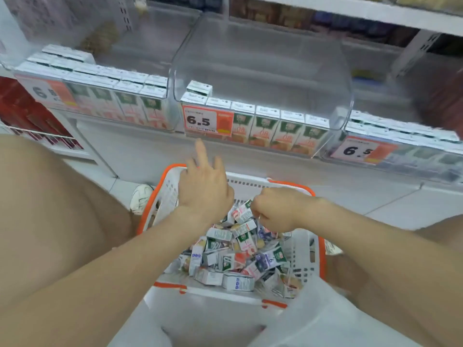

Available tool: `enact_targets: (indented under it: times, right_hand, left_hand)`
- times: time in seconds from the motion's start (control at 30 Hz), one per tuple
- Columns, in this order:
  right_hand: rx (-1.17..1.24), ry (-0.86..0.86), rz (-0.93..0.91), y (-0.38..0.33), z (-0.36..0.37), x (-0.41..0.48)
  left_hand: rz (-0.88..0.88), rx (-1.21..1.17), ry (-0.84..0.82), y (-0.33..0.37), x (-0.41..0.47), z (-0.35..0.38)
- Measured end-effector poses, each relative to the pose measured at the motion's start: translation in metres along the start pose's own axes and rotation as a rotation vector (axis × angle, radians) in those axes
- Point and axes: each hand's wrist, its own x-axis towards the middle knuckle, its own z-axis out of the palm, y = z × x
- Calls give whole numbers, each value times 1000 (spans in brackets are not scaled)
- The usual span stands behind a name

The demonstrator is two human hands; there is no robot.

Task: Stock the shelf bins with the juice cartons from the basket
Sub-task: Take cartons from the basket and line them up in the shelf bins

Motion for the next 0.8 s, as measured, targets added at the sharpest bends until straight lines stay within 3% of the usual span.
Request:
enact_targets:
  times: [0.07, 0.17, 0.27, 0.33, 0.5, 0.8]
  right_hand:
    - [43, -66, 19, -1, 24, 8]
    - [98, -165, 10, -2, 60, 23]
    - [104, -237, 29, -1, 97, 28]
    - [99, -295, 34, -1, 117, 30]
    - [117, -331, 84, 3, 149, 30]
    - [48, -316, 144, 16, 193, 28]
  left_hand:
    - [173, 52, -153, 11, -7, 29]
    - [454, 40, -518, 20, -19, 76]
    - [511, 30, -889, 24, -34, 113]
    - [529, 74, -1035, 24, -42, 129]
    - [575, 173, -1161, 10, -48, 163]
    - [656, 194, -1104, -3, -49, 167]
